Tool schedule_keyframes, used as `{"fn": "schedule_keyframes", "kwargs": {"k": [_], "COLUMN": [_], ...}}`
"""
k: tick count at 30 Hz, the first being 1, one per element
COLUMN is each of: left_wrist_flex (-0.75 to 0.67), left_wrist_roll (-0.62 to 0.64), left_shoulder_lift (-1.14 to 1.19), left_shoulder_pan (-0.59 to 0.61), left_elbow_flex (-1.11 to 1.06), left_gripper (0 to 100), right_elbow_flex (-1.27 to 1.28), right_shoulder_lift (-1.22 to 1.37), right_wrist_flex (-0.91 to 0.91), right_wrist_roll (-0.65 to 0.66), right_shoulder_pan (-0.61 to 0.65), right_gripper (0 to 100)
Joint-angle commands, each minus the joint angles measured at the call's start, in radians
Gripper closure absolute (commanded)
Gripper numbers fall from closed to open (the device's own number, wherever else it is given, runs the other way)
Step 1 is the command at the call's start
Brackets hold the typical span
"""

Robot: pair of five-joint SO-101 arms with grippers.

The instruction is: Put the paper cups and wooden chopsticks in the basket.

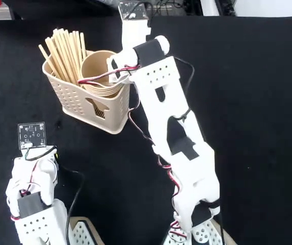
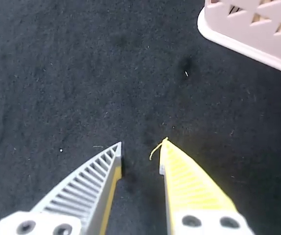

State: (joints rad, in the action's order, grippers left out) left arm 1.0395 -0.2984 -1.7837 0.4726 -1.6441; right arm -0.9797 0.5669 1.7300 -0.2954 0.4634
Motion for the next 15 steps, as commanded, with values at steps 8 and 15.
{"fn": "schedule_keyframes", "kwargs": {"k": [8,15], "left_wrist_flex": [-0.012,-0.012], "left_wrist_roll": [-0.011,-0.011], "left_shoulder_lift": [0.002,0.002], "left_shoulder_pan": [-0.004,-0.007], "left_elbow_flex": [0.001,-0.004], "left_gripper": [87,87], "right_elbow_flex": [0.016,0.097], "right_shoulder_lift": [-0.016,-0.163], "right_wrist_flex": [0.037,0.037], "right_wrist_roll": [0.137,0.19], "right_shoulder_pan": [-0.009,-0.08], "right_gripper": [98.5,98.7]}}
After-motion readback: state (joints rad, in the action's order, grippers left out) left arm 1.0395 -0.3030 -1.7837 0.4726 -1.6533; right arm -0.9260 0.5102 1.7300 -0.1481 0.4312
